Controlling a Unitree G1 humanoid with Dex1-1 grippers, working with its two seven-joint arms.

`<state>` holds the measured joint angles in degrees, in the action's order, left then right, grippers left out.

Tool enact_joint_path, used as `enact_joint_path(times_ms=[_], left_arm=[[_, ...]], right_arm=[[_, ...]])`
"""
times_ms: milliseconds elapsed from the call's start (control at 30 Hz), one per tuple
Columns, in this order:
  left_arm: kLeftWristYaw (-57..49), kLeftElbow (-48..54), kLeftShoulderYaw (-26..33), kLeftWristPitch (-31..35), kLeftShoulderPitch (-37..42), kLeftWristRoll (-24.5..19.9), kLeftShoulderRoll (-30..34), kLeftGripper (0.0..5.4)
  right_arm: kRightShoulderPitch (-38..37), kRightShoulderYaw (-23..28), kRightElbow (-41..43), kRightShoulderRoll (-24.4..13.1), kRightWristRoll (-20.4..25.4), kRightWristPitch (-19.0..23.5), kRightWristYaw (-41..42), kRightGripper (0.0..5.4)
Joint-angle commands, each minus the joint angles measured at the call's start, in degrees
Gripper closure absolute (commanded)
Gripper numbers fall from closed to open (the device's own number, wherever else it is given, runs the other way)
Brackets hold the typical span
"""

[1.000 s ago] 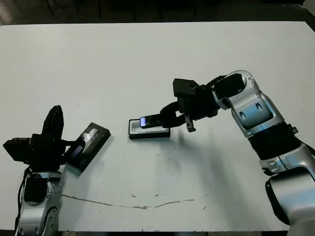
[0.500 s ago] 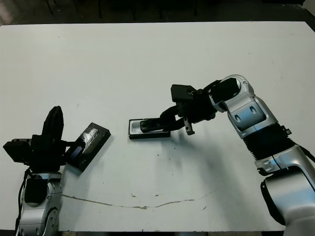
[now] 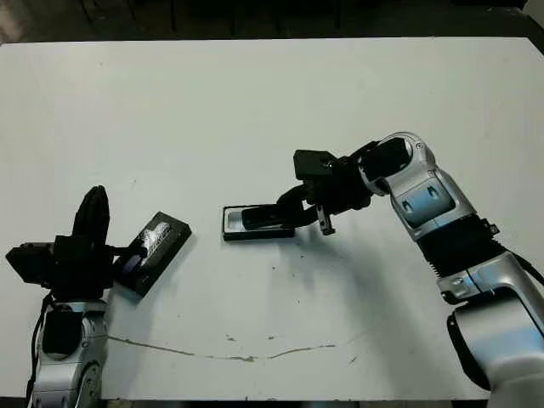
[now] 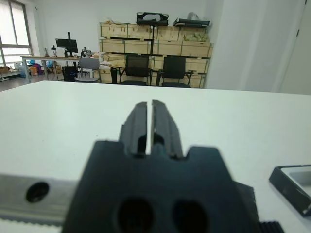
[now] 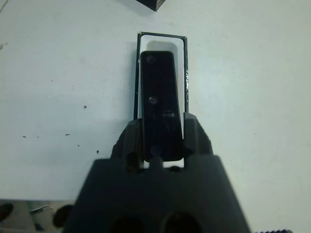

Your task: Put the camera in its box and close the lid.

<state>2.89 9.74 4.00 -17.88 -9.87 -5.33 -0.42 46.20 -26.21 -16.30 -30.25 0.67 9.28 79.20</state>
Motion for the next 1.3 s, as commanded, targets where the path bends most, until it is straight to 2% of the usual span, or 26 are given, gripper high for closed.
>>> enact_joint_path(times_ms=[33, 267, 500, 667, 1033, 1300], left_arm=[[-0.5, -0.2, -0.1, 0.9, -1.3, 0.4, -0.2, 5.4], [-1.2, 0.0, -0.5, 1.0, -1.9, 1.2, -0.4, 5.4], [-1.6, -0.2, -0.6, 0.5, -2.1, 1.6, -0.3, 5.4], [-1.1, -0.9, -0.6, -0.4, -2.1, 0.8, -0.4, 5.4], [-1.4, -0.7, -0.2, 0.1, -2.6, 0.6, -0.6, 5.4], [-1.2, -1.3, 0.0, -0.7, -2.5, 0.9, -0.4, 5.4]], right_arm=[[-0.9, 0.0, 0.7, -0.3, -0.4, 0.7, 0.4, 4.73], [-0.6, 0.3, 5.2, -1.5, -1.3, 6.4, -0.8, 4.73], [0.3, -0.8, 10.1, -3.1, -3.5, 9.2, 0.2, 4.73], [0.8, -1.5, 13.7, -3.7, -4.1, 15.0, 0.9, 4.73], [0.5, -2.3, 15.3, -3.8, -6.4, 13.5, -0.6, 4.73], [0.6, -3.0, 15.6, -3.6, -8.5, 16.1, -2.2, 4.73]])
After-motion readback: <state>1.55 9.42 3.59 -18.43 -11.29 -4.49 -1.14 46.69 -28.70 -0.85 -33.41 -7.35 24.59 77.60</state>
